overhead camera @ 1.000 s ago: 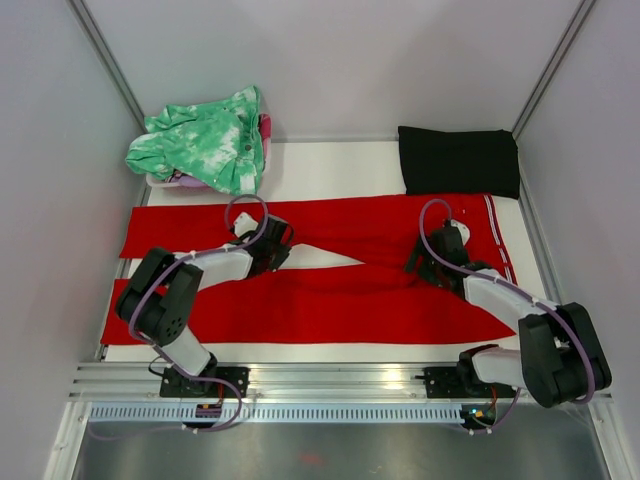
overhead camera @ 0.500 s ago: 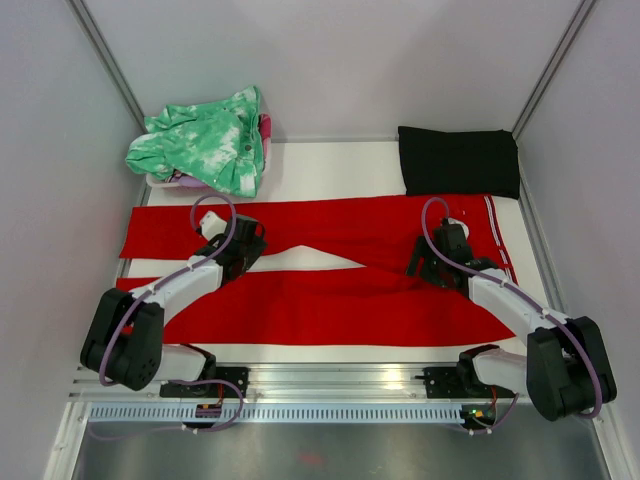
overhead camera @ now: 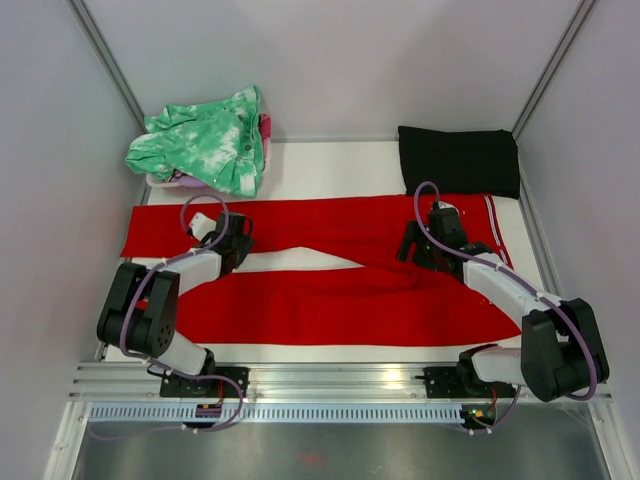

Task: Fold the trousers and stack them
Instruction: Flatten the trousers out

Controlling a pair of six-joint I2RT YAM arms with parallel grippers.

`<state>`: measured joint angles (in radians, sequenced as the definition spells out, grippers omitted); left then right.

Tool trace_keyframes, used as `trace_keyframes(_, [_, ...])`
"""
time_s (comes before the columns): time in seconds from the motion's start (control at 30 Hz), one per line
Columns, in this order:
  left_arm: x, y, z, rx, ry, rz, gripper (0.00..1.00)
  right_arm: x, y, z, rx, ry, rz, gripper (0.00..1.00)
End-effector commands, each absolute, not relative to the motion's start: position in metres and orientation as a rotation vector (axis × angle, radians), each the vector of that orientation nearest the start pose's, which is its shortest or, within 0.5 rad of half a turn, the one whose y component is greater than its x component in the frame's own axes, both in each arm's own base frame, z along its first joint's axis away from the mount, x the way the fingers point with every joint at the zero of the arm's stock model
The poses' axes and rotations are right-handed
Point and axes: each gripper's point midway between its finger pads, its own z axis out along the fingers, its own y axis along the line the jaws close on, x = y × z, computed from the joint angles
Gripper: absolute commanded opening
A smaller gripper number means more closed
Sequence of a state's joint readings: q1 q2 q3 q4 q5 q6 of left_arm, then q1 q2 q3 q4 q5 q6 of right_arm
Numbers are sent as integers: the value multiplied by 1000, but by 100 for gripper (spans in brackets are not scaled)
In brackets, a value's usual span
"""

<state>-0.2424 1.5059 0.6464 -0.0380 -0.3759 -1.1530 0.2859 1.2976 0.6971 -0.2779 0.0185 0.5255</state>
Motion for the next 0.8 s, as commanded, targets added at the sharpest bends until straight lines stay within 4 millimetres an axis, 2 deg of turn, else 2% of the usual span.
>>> trace_keyframes(0.0, [348, -66, 6, -1158, 2166, -189, 52, 308, 109, 76, 281, 2419, 340, 86])
trace_keyframes(0.1, [351, -68, 4, -1144, 2225, -149, 44, 311, 110, 77, 285, 2414, 346, 86])
trace_keyframes(0.2, [349, -70, 1, -1115, 2307, -99, 29, 315, 111, 80, 293, 2403, 349, 87])
trace_keyframes(0.23, [353, -71, 1, -1085, 2329, -93, 15, 316, 111, 80, 298, 2402, 349, 87])
trace_keyframes(0.27, [346, -71, -2, -1080, 2367, -73, 3, 317, 111, 80, 299, 2399, 345, 88])
trace_keyframes(0.33, [347, -71, -2, -1028, 2408, -45, 2, 319, 111, 81, 303, 2396, 341, 88])
trace_keyframes(0.43, [335, -68, -5, -944, 2483, -1, 2, 319, 108, 79, 309, 2400, 323, 88])
trace_keyframes(0.6, [309, -54, 12, -813, 2535, 57, 2, 319, 107, 76, 310, 2411, 305, 89])
trace_keyframes(0.77, [290, -45, 32, -730, 2550, 69, 2, 317, 103, 70, 291, 2445, 265, 89])
